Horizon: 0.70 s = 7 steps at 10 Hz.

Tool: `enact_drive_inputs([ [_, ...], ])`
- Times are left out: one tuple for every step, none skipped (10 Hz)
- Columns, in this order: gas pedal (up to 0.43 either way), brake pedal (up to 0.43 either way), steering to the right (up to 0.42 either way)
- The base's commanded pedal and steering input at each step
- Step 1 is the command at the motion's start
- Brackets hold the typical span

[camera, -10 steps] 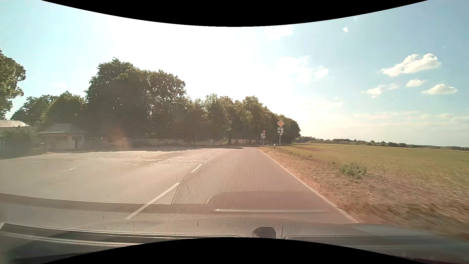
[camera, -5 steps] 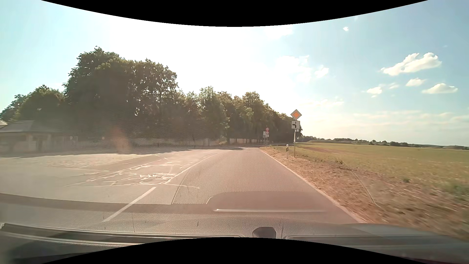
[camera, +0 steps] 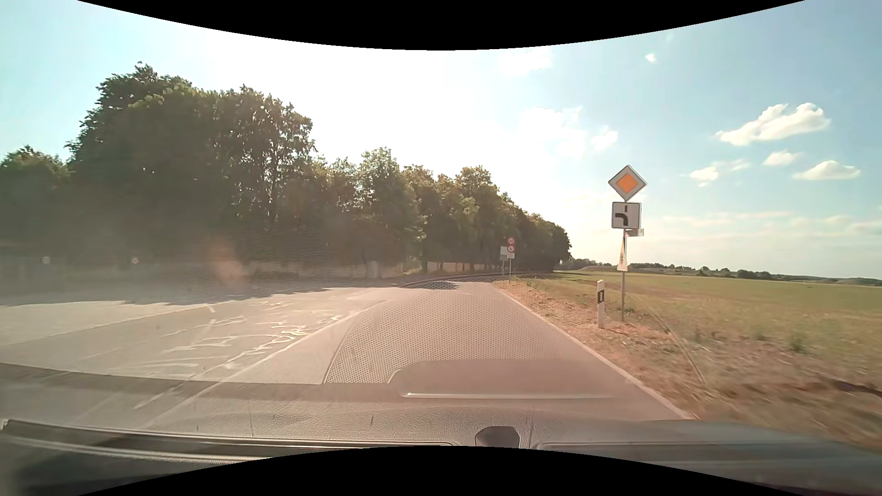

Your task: Follow the waypoints while adhering to traffic rules and regulations

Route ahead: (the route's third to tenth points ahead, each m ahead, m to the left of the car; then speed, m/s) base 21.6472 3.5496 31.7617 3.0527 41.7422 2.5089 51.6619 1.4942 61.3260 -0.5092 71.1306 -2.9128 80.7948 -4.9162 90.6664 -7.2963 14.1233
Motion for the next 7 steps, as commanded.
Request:
enact_drive_inputs([
  [0.028,0.006,0.005],
  [0.047,0.006,0.005],
  [0.047,0.006,0.005],
  [0.047,0.006,0.005],
  [0.059,0.006,0.005],
  [0.059,0.006,0.005],
  [0.059,0.006,0.005],
])
